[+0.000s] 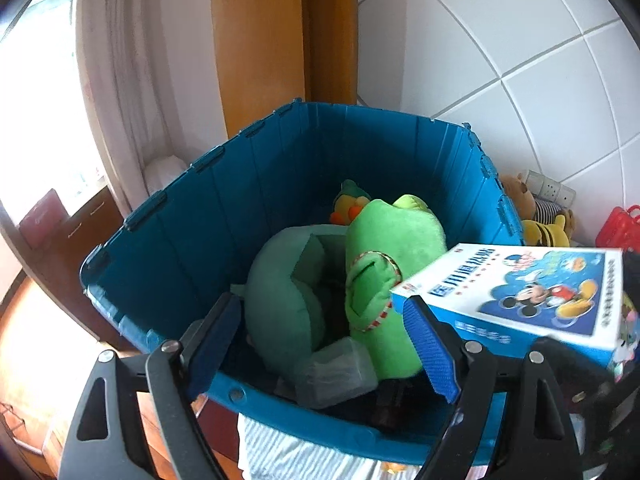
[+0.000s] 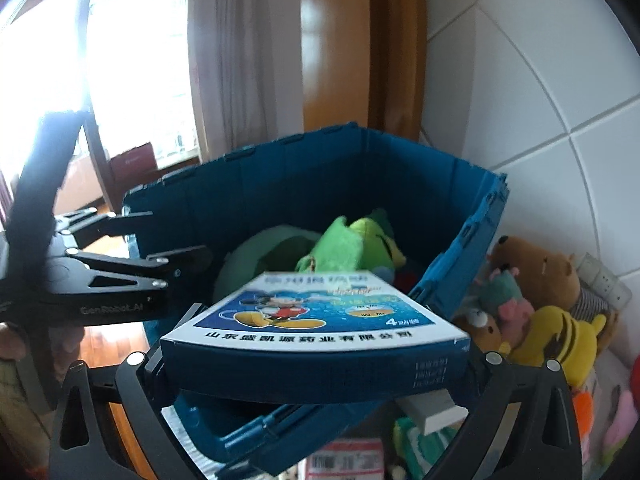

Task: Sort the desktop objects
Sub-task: 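Lower the fever-patch box into the crate and open the right tool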

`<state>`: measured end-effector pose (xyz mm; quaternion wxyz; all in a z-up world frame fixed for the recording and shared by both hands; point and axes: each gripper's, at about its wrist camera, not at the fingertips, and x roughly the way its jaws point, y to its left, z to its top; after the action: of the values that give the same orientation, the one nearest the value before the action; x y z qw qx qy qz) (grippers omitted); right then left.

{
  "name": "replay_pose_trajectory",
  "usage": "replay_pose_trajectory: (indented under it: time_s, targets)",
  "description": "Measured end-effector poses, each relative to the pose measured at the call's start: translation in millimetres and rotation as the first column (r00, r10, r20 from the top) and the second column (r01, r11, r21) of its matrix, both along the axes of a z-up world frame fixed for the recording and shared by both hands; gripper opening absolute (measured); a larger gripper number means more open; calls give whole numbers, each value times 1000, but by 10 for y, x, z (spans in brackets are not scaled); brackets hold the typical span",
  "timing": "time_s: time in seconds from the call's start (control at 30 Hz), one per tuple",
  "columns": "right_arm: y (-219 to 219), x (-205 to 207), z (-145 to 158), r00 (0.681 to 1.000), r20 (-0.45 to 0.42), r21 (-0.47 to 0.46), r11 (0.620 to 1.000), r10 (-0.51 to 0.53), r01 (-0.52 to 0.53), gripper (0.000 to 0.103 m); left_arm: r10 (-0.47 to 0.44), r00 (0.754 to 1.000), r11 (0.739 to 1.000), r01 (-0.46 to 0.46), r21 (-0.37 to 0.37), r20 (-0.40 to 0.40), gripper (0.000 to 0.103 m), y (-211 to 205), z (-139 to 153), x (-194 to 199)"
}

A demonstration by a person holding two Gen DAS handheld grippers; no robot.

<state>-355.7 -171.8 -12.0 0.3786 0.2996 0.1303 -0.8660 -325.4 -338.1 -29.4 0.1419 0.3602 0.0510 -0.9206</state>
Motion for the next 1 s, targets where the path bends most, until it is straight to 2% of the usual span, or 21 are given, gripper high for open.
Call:
replay_pose_trajectory:
  time_s: [0.1,0.2,0.4,0.5,0.6,0.8,0.93,1.0]
  targets:
    - [-48,84,49,999,-21,2,999,39,-39,103,15,1000,1000,-15,-7,7,84,54,-2,72]
    - [-41,66,218,998,-43,-106,993,41,-45,103,43,999,999,-43,-6,5,84,18,14,161]
    - [-288,-212,411,1000,13,-205,979,-1,4,103,77,997,997,-77,-20,-3,84,-162,57,292]
    - [-527,-346,375,995,95,-171,985,35,-19,103,76,997,997,-76,-27,11,84,-238,28,276]
    - [-696,-356,307,997,81,-97,995,-13,21,103,68,997,998,-67,-18,22,84,-306,-13,230]
    - [-661,-269,379,999,47,-123,992,-27,33,103,38,999,999,-39,17,24,84,-379,-63,93]
    - [-590,-285,396,995,96,-153,988,-15,30,103,29,1000,998,-29,50,13,84,-383,-48,-54]
    - [-555,-331,348,991,132,-149,987,-31,51,103,36,999,999,-37,40,20,84,-379,-57,-130]
